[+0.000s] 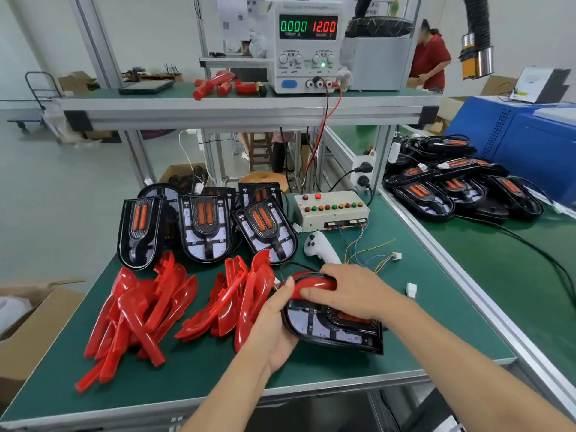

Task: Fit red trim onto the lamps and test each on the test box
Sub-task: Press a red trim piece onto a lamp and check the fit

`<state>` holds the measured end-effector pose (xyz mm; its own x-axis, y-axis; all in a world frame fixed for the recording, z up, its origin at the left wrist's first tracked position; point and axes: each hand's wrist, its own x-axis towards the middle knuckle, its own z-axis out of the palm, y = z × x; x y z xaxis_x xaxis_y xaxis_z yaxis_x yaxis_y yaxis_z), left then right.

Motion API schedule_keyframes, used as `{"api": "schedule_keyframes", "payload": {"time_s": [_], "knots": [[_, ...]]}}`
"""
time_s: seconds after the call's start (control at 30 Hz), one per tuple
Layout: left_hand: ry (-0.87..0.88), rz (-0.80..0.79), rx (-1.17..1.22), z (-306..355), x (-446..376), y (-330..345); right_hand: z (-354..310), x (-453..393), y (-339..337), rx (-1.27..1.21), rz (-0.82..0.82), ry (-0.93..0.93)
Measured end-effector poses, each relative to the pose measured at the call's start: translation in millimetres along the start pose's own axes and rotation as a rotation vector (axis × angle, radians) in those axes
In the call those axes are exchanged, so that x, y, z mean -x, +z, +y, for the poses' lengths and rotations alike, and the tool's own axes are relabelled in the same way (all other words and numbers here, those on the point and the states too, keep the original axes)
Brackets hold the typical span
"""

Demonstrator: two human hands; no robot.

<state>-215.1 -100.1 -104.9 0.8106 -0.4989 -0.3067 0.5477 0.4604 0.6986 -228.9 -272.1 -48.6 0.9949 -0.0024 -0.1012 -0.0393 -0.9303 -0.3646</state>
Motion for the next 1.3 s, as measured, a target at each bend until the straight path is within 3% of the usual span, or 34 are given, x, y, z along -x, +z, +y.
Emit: {"api": "schedule_keyframes", "payload": {"time_s": [0.1, 0.27, 0.77, 1.3], "knots": [[0.034, 0.011, -0.011, -5, 1, 0, 8, -2, -2, -0.135, -0.057, 0.024], [0.027, 0.025, -0.019, -10, 1, 3, 13, -1, -2, -0.123, -0.11, 0.048], [0.05, 0.087, -0.054, -11, 5, 8, -4, 4, 3, -0.11, 0.012, 0.021], [0.051, 0.088, -0.054, -9, 9, 8, -2, -3, 4, -0.138, -0.036, -0.02]]}}
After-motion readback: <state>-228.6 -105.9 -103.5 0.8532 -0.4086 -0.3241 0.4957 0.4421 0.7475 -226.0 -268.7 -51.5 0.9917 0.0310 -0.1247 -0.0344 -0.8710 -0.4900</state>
